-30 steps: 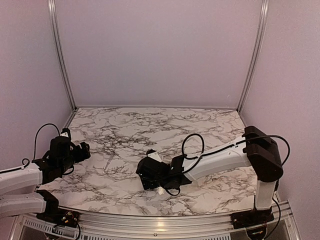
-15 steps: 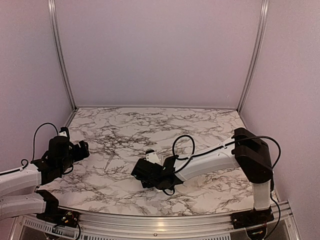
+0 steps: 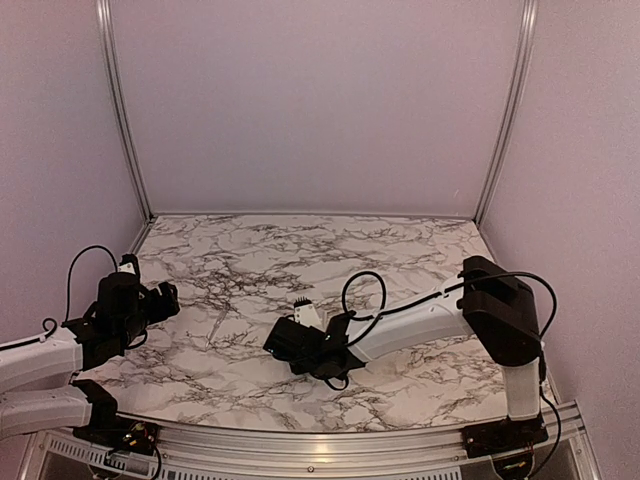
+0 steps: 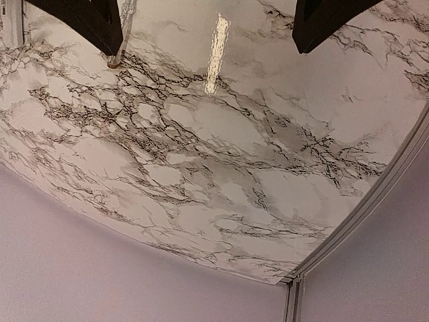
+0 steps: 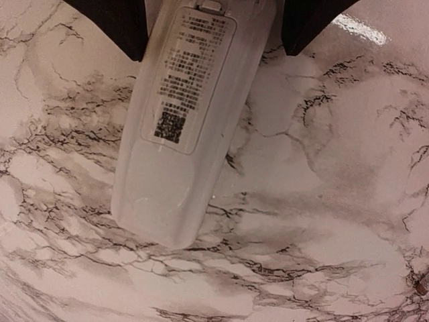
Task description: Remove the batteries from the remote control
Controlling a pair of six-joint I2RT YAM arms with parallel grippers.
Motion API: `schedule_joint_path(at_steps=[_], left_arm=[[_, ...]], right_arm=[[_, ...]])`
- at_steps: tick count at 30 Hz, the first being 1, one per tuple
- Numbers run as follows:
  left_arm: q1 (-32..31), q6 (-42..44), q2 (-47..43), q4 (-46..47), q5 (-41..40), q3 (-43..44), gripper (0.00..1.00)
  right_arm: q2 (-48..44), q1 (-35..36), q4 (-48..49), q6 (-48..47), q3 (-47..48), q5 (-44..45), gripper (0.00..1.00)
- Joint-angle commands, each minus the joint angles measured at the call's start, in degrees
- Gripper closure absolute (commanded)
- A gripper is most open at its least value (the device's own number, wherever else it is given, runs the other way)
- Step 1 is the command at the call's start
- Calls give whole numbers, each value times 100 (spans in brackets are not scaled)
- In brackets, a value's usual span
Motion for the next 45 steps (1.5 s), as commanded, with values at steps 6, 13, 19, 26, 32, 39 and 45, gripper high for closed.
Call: schedule_joint_path(at_steps=[6, 13, 19, 26, 32, 39, 45], left_arm=[[-52, 93, -66, 20, -97, 91, 8], [-78, 113, -58, 47, -89, 99, 7], [-93, 141, -42, 85, -54, 100, 7], [-109, 238, 143, 235, 182, 145, 7], [-204, 371, 328, 482, 533, 172, 12], [-391, 491, 525, 626, 937, 293, 12], [-451, 441, 404, 950, 1702, 237, 12]], right_arm=[[59, -78, 228, 368, -445, -40, 49], [-69, -81, 503, 270, -780, -57, 71], [-349, -81, 821, -20, -1119, -6, 79], [-643, -12, 1149, -867, -1356, 35, 83], [-874, 56, 1414, -1343, -1656, 215, 84], [-1205, 79, 2014, -1766, -2155, 296, 88], [-1346, 81, 2270, -2122, -2278, 504, 94]])
